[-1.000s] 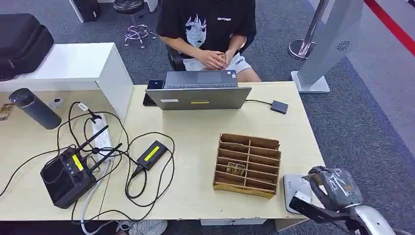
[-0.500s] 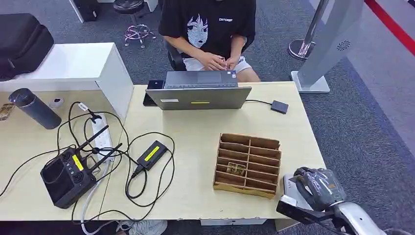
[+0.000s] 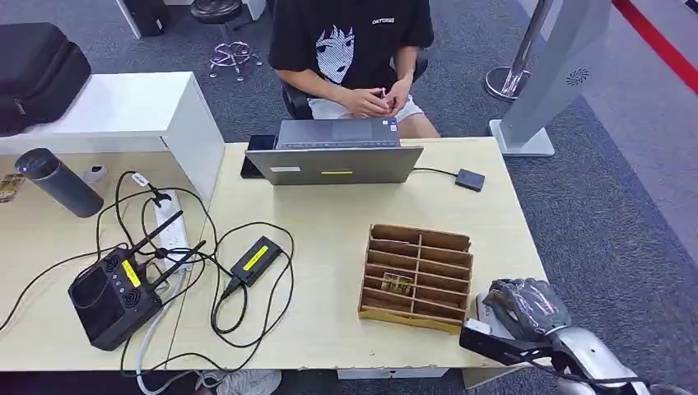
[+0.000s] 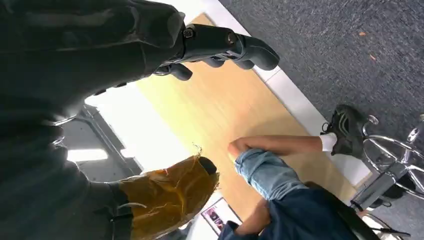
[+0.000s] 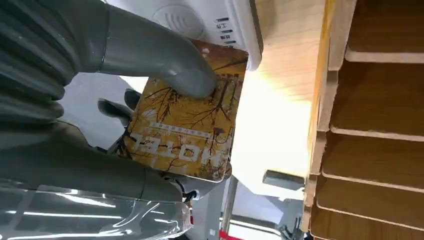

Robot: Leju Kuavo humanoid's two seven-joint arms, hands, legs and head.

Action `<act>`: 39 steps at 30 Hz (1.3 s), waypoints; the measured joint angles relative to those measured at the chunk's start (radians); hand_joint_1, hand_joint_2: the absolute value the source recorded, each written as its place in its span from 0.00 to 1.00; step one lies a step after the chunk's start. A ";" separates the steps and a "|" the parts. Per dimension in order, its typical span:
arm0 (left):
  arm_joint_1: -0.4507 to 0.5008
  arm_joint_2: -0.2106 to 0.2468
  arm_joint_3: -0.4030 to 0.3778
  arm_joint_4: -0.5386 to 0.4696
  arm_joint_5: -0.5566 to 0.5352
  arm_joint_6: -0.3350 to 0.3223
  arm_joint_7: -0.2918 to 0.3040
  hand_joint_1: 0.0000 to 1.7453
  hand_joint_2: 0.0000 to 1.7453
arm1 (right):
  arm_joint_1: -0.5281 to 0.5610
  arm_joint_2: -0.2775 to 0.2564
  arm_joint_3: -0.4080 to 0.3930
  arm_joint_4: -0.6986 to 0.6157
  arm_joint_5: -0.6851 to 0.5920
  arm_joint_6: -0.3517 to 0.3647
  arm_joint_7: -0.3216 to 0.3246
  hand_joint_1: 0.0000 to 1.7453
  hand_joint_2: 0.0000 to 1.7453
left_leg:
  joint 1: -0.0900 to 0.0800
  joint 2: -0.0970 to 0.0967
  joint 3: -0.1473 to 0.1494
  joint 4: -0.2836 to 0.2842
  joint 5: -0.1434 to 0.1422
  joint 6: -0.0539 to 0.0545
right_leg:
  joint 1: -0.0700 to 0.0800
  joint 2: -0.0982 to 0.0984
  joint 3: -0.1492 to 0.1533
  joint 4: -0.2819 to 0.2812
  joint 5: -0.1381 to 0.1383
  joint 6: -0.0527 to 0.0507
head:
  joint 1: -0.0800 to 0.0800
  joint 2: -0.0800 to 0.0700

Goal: Pass the card to the sensor for recognition and then transmit it.

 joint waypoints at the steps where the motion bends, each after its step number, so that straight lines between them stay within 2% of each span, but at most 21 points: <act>1: 0.000 0.000 0.000 0.000 0.000 0.000 0.000 0.00 1.00 | -0.003 0.000 0.001 0.003 -0.002 -0.002 0.000 1.00 1.00 | 0.000 0.000 0.000 0.000 0.000 0.000 | 0.000 0.000 0.000 0.000 0.000 0.000 | 0.000 0.000; 6: 0.001 0.000 0.000 0.000 -0.002 -0.001 -0.008 0.00 1.00 | -0.002 -0.011 -0.001 -0.009 -0.077 -0.035 -0.045 0.98 1.00 | 0.000 0.000 0.000 0.000 0.000 0.000 | 0.000 0.000 0.000 0.000 0.000 0.000 | 0.000 0.000; 8: 0.001 0.000 0.000 0.000 -0.002 0.000 -0.010 0.00 1.00 | -0.002 -0.023 -0.014 -0.039 -0.121 -0.046 -0.063 1.00 1.00 | -0.001 0.000 0.000 0.000 0.000 0.000 | 0.000 0.000 0.000 0.000 0.000 0.000 | 0.000 0.000; 13: 0.004 0.000 0.000 0.000 0.006 0.013 -0.021 0.00 1.00 | -0.011 -0.044 -0.102 -0.169 -0.238 -0.076 -0.105 1.00 1.00 | 0.000 0.000 0.000 0.000 0.000 0.000 | 0.000 0.000 0.000 0.000 0.000 0.000 | 0.000 0.000; 16: 0.004 0.000 0.000 0.000 0.006 0.013 -0.022 0.00 1.00 | -0.026 -0.052 -0.143 -0.221 -0.254 -0.071 -0.108 1.00 1.00 | 0.000 0.000 0.000 0.000 0.000 0.000 | 0.000 0.000 0.000 0.000 0.000 0.000 | 0.000 0.000; 22: 0.004 -0.001 0.000 0.000 0.007 0.018 -0.025 0.00 1.00 | -0.036 -0.053 -0.170 -0.264 -0.260 -0.080 -0.121 1.00 1.00 | 0.000 0.000 -0.001 0.000 0.000 0.000 | 0.000 0.000 0.000 0.000 0.000 0.000 | 0.000 0.000; 24: 0.004 -0.001 0.000 0.000 0.005 0.019 -0.025 0.00 1.00 | -0.077 -0.053 -0.169 -0.272 -0.256 -0.058 -0.110 1.00 1.00 | 0.000 0.001 -0.002 0.000 0.000 0.000 | 0.000 0.001 0.000 0.001 0.001 0.000 | 0.000 0.000; 26: 0.003 0.001 -0.004 0.000 -0.006 0.016 -0.029 0.00 1.00 | -0.182 -0.051 -0.138 -0.269 -0.218 0.018 -0.068 1.00 1.00 | -0.001 0.005 -0.002 0.000 0.000 0.000 | 0.000 0.005 -0.001 0.002 0.002 -0.001 | 0.000 0.000; 28: -0.001 0.006 -0.016 0.000 -0.020 0.008 -0.036 0.00 1.00 | -0.320 -0.034 -0.067 -0.247 -0.213 0.103 -0.050 1.00 1.00 | 0.000 0.011 -0.001 -0.001 0.001 -0.001 | 0.000 0.010 -0.002 0.002 0.004 -0.002 | 0.000 0.000; 30: -0.004 0.011 -0.028 0.000 -0.032 -0.003 -0.043 0.00 1.00 | -0.490 0.029 0.031 -0.181 -0.233 0.205 -0.012 1.00 1.00 | 0.000 0.015 -0.008 -0.001 0.002 -0.002 | 0.000 0.014 -0.002 0.004 0.006 -0.003 | 0.001 0.000; 32: -0.013 0.021 -0.044 0.000 -0.042 -0.019 -0.046 0.00 1.00 | -0.678 0.144 0.153 -0.056 -0.284 0.300 0.023 1.00 1.00 | 0.000 0.021 -0.005 -0.001 0.004 -0.005 | 0.000 0.022 -0.006 0.006 0.007 -0.005 | 0.000 0.000; 34: -0.023 0.028 -0.059 0.000 -0.045 -0.030 -0.052 0.00 1.00 | -0.827 0.263 0.261 0.078 -0.310 0.306 0.067 1.00 1.00 | 0.002 0.019 -0.005 -0.001 0.007 -0.009 | 0.001 0.021 -0.008 0.007 0.008 -0.007 | 0.001 0.000; 37: -0.025 0.037 -0.085 0.000 -0.048 -0.039 -0.064 0.00 1.00 | -0.981 0.426 0.366 0.262 -0.298 0.274 0.132 1.00 1.00 | 0.007 0.013 -0.002 -0.001 0.010 -0.013 | 0.005 0.017 -0.011 0.008 0.010 -0.010 | -0.001 0.000; 39: -0.025 0.042 -0.106 0.000 -0.048 -0.039 -0.073 0.00 1.00 | -1.054 0.501 0.414 0.358 -0.284 0.245 0.162 1.00 1.00 | 0.009 0.008 -0.004 -0.001 0.012 -0.014 | 0.007 0.012 -0.013 0.008 0.010 -0.011 | 0.000 0.000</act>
